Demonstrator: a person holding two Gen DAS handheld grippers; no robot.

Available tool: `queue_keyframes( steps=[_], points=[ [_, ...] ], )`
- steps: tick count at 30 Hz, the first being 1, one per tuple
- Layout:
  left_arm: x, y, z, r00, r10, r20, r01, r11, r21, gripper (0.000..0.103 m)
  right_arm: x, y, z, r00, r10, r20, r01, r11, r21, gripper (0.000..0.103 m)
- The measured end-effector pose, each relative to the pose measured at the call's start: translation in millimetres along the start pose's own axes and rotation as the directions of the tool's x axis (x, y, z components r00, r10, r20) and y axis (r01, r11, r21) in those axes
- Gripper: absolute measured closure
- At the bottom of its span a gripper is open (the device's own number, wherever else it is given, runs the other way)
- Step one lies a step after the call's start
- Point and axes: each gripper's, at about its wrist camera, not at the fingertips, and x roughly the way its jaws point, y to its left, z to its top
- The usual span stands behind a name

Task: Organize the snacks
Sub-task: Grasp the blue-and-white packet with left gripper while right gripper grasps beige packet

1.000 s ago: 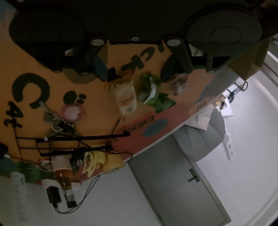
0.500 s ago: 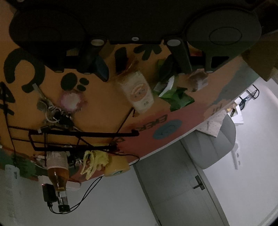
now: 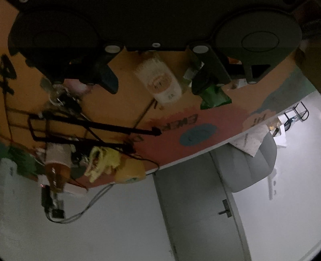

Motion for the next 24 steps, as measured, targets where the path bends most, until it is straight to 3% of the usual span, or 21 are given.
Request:
queue_keyframes(
  steps=[3,8,10,24],
  points=[
    [-1,1,1,1.0,-0.004,0.004,0.004,1.0,0.0,0.071,9,2,-3,0.999,0.008,-0.048,-0.008,1.0,-0.008,0.028],
    [-5,0,3,1.0,-0.013,0.011,0.013,1.0,-0.003,0.071,6,12,-15,0.996,-0.06,-0.073,0.053,0.994,-0.097,0.058],
    [-7,-1,3,1.0,-0.021,0.013,0.021,1.0,-0.004,0.071,1,10,-14,0.996,-0.026,-0.087,0.02,0.997,-0.073,0.067],
    [-47,-1,11,0.994,-0.072,0.084,0.071,0.997,0.017,0.071,-59,24,-12,0.998,0.056,-0.017,-0.056,0.998,0.003,0.07]
  ],
)
